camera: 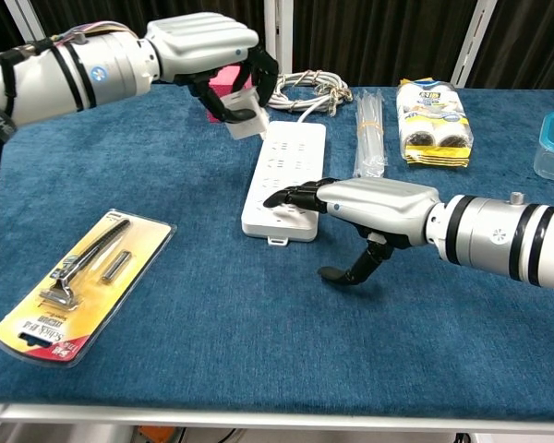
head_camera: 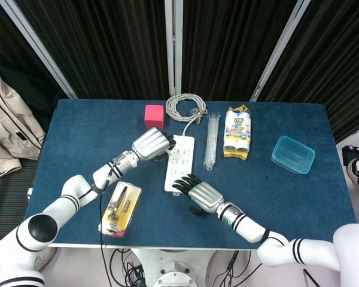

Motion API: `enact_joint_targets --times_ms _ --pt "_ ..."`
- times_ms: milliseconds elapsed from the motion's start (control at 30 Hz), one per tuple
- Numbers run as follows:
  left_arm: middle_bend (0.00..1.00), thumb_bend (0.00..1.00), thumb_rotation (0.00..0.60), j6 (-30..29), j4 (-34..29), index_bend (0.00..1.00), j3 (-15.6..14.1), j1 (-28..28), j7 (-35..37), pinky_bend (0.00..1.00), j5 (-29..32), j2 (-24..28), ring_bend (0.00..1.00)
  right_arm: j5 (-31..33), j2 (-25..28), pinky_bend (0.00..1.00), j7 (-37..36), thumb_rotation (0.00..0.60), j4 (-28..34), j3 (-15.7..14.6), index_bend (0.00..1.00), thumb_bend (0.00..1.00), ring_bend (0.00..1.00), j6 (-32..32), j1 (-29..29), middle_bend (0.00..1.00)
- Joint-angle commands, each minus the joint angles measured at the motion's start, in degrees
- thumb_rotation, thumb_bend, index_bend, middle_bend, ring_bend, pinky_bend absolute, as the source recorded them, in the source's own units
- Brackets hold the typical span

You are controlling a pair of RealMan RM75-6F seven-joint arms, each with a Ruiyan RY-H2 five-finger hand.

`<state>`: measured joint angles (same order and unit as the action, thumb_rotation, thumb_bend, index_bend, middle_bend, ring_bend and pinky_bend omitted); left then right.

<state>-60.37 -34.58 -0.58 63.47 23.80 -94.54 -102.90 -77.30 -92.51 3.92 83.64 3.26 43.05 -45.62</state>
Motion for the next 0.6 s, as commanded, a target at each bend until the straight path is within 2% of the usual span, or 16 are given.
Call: enact_joint_targets --times_ms 33,100,167,233,333,400,500,600 --pt "0.80 0.50 0.600 0.6 -2.4 0.66 0.3 -1.9 -2.7 0.93 1.6 1.6 0.77 -1.4 -0.1 0.00 -0.7 0.600 0.4 0.1 0.00 0.33 0.00 1.8 0.5 0.08" --pt "0.77 0.50 0.600 2.0 -3.7 0.62 0.6 -2.9 -4.5 0.88 2.8 2.2 0.72 -2.4 0.1 0.00 -1.2 0.600 0.7 0.0 0.00 0.33 0.00 2.8 0.8 0.08" --pt "0.67 0.44 0.600 4.4 -6.1 0.50 0.9 -3.7 -7.1 0.77 4.4 3.3 0.60 -3.5 0.3 0.00 -1.6 0.600 1.1 -0.1 0.00 0.33 0.00 4.1 1.2 0.08" --pt "0.52 0.30 0.600 6.3 -9.1 0.34 1.5 -4.3 -10.1 0.61 6.2 4.5 0.42 -4.3 0.7 0.00 -2.0 0.600 1.5 -0.1 0.00 0.33 0.00 5.2 1.5 0.08" --pt "0.38 0.19 0.600 7.3 -12.6 0.22 2.6 -5.2 -14.3 0.48 8.1 5.7 0.28 -5.2 1.4 0.00 -2.4 0.600 2.2 -0.1 0.00 0.33 0.00 6.6 1.9 0.07" --pt "0.34 0.16 0.600 6.7 -14.8 0.20 3.5 -6.1 -17.1 0.43 9.3 6.5 0.25 -5.9 2.3 0.00 -2.4 0.600 3.1 -0.1 0.00 0.33 0.00 7.9 2.4 0.07" --pt "0.34 0.15 0.600 4.8 -18.3 0.19 4.6 -8.3 -19.5 0.41 11.2 8.1 0.25 -7.0 4.9 0.00 -2.2 0.600 5.2 0.1 0.00 0.33 0.00 11.1 3.7 0.07" --pt "0.33 0.14 0.600 1.0 -23.4 0.18 5.5 -12.3 -21.2 0.39 13.4 11.4 0.25 -8.1 9.6 0.00 -1.5 0.600 8.4 -0.2 0.00 0.33 0.00 15.3 6.2 0.07"
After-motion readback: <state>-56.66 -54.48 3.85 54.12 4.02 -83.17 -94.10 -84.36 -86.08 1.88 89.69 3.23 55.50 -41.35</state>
